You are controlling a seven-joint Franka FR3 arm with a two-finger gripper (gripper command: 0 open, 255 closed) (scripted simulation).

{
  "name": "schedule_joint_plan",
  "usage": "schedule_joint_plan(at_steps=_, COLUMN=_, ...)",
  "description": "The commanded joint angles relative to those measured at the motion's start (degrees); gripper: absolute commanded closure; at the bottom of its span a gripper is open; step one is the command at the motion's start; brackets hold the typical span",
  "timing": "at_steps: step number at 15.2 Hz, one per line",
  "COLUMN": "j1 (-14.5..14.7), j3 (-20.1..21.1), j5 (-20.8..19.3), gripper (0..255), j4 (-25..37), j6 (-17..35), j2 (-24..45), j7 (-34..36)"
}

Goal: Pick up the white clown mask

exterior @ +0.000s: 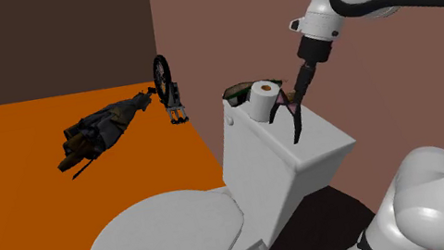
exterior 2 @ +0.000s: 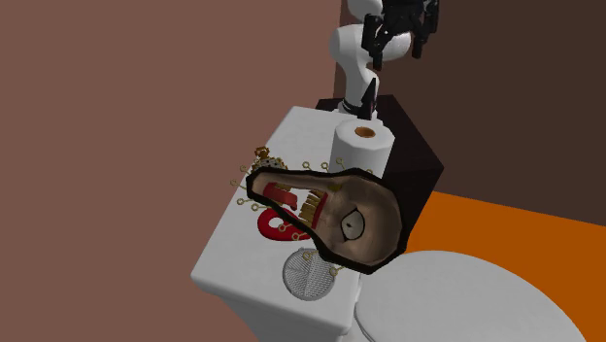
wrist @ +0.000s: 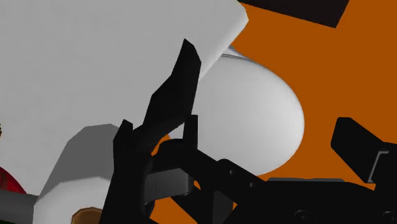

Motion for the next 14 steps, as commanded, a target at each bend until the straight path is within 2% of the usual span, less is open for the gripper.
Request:
schedule_joint_plan(at_steps=1, j1=1.08, j3=-3.73, j5=-1.44, gripper=0, j4=1.81, j6=0.41, j2=2.55, j7=-7.30)
schedule_joint_plan(at_steps=4, j1=3.03, j3=-9.39, j5=-2.82, gripper=0, j4=5.52, j6=1.17, j2=7.57, j7=-17.88)
schedule_joint_plan(at_steps=8, j1=6.05, j3=-16.50, j5=-2.58, gripper=0, j4=12.20, j6=1.83, j2=16.04, j7=-32.42)
schedule_joint_plan(at_steps=11, j1=8.83, j3=-21.91, j5=-0.69, gripper=0, j4=18.42, j6=1.77, j2=23.63, j7=-43.68)
schedule_joint_plan(at_steps=14, j1=11.12, j3=-26.99, j5=3.18, gripper=0, j4=25.68, j6=0.91, j2=32.59, j7=-55.56)
